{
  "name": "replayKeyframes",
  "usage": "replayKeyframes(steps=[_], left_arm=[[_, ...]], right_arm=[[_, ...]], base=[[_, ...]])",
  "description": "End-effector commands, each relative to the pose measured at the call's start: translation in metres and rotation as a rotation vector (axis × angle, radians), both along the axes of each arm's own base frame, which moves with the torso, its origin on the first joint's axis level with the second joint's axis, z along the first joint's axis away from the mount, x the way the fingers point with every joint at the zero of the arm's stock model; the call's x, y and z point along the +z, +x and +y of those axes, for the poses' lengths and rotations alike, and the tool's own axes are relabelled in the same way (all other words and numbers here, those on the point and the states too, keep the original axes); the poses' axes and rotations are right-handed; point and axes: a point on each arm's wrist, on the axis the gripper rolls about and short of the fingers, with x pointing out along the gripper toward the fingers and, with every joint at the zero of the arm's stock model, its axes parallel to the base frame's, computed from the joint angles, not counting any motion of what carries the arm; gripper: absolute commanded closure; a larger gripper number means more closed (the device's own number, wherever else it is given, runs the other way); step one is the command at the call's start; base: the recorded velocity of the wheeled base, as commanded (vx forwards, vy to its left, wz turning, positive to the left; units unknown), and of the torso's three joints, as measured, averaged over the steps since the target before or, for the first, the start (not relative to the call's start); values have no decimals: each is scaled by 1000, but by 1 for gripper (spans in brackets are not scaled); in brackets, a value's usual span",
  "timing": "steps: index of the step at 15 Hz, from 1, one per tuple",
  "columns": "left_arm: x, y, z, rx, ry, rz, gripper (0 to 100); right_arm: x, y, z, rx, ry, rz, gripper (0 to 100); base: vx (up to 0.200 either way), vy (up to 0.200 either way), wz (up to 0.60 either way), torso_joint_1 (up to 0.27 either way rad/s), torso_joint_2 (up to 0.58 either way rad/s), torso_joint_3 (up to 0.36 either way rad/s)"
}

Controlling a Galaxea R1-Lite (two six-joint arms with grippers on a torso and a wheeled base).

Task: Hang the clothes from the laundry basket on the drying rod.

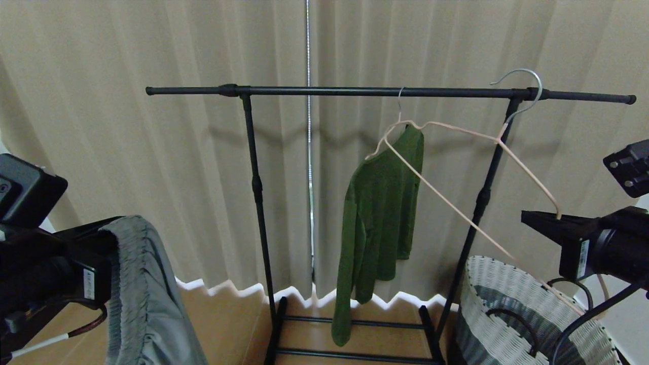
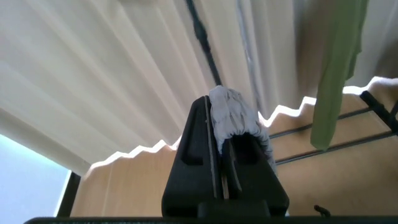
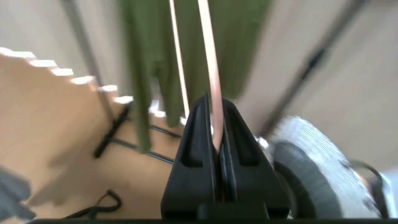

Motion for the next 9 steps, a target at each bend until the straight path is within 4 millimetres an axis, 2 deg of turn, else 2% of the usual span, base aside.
replayKeyframes(steps=[1, 2, 5, 7, 9], left_arm=[[1, 7, -4, -3, 1, 13, 100], [1, 10, -5, -1, 3, 16, 100], [8, 37, -18, 9, -50, 45, 100], [12, 57, -33, 38, -89, 59, 100], [16, 82, -55, 107, -142, 59, 100]], right_arm=[[0, -2, 9, 67, 3, 5, 100], [-1, -2, 12, 81, 1, 9, 100], [-10, 0, 30, 158, 10, 65, 100], [-13, -3, 40, 254, 56, 102, 100], [-15, -9, 49, 335, 109, 140, 100]], base=[[0, 0, 0, 0, 0, 0], [0, 0, 0, 0, 0, 0], [0, 0, 0, 0, 0, 0], [0, 0, 0, 0, 0, 0], [0, 0, 0, 0, 0, 0]])
